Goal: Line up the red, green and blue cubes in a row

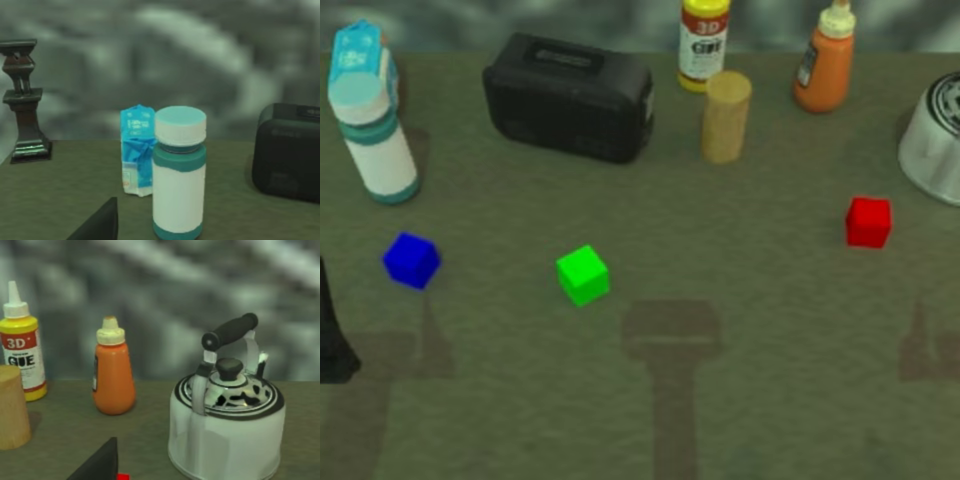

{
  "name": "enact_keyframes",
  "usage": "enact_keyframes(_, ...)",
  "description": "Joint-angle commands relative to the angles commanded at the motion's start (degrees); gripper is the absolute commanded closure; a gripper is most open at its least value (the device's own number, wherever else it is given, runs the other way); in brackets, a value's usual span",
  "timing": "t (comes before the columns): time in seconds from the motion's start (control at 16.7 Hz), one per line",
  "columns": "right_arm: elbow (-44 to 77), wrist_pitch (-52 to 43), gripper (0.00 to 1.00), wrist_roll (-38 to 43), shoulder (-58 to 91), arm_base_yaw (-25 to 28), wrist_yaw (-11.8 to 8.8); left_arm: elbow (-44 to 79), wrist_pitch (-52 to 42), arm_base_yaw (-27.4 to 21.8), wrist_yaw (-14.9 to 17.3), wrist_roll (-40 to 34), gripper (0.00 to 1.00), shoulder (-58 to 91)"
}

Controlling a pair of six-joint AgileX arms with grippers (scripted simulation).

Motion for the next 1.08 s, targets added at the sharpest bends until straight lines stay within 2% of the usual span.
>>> enact_keyframes(0.24,1.73,-1.13,0.00,0.36,1.73,0.28,-0.10,0.00,0.00,0.00,0.00,0.00,0.00,0.00)
enact_keyframes(0.48,12.35,-7.68,0.00,2.33,12.40,1.45,-0.28,0.00,0.00,0.00,0.00,0.00,0.00,0.00)
enact_keyframes(0.72,30.60,-18.72,0.00,5.24,32.41,2.99,-0.16,0.00,0.00,0.00,0.00,0.00,0.00,0.00)
enact_keyframes(1.08,62.87,-39.56,0.00,10.14,74.50,5.77,0.34,0.00,0.00,0.00,0.00,0.00,0.00,0.00)
